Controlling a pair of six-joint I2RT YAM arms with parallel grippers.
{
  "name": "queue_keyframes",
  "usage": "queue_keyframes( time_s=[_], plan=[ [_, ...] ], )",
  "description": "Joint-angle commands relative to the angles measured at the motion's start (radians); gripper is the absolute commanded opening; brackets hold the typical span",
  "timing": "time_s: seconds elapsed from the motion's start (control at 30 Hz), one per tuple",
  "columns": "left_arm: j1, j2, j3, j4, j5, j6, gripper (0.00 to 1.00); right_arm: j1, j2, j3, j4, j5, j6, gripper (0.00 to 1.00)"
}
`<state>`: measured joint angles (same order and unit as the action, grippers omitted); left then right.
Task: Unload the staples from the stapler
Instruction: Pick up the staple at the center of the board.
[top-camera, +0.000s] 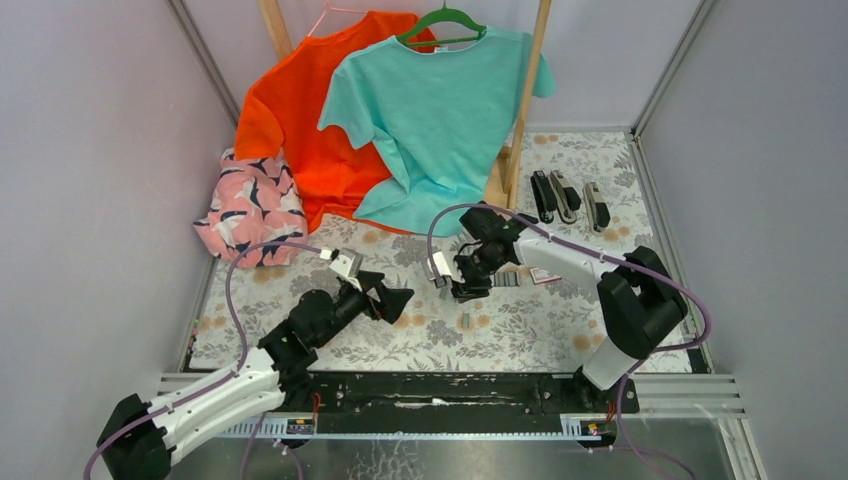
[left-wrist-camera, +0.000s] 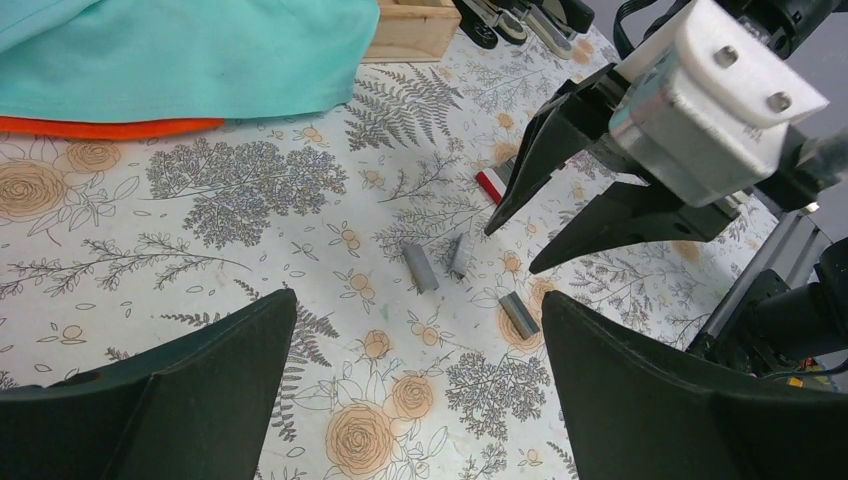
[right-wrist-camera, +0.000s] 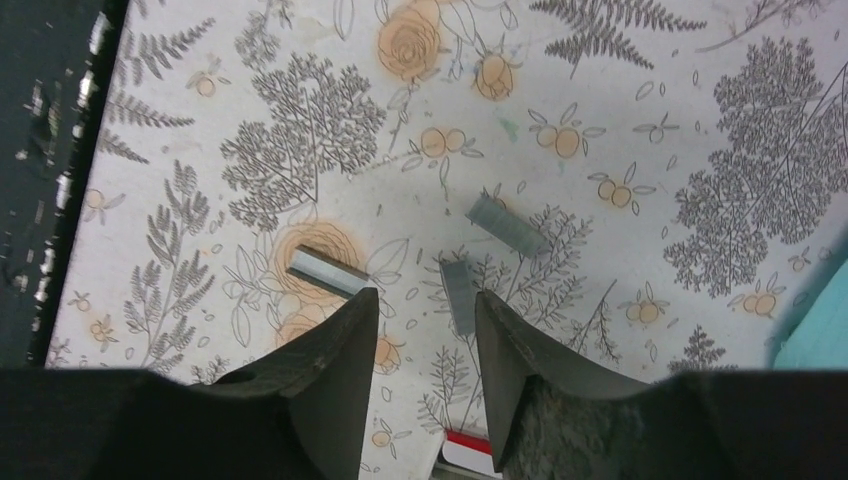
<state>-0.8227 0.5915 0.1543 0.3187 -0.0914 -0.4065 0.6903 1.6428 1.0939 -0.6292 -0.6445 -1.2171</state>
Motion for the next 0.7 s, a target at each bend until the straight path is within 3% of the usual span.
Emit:
queue_keyframes(
  time_s=[0.0,0.2,0.67],
  plan=[
    [0.007,-0.017,-0.001,0.005,-0.022,-0.015,1.0,0.024,0.006,-0.013,0.051,0.092,0.018,0.46],
    [0.006,-0.005,0.005,0.0,-0.014,-0.012,1.0,0.062,0.077,0.034,0.01,0.115,-0.02,0.42],
    [0.006,-0.029,0.0,-0.021,-0.016,-0.011,1.0,0.063,0.172,0.134,-0.041,0.154,-0.031,0.43]
  ],
)
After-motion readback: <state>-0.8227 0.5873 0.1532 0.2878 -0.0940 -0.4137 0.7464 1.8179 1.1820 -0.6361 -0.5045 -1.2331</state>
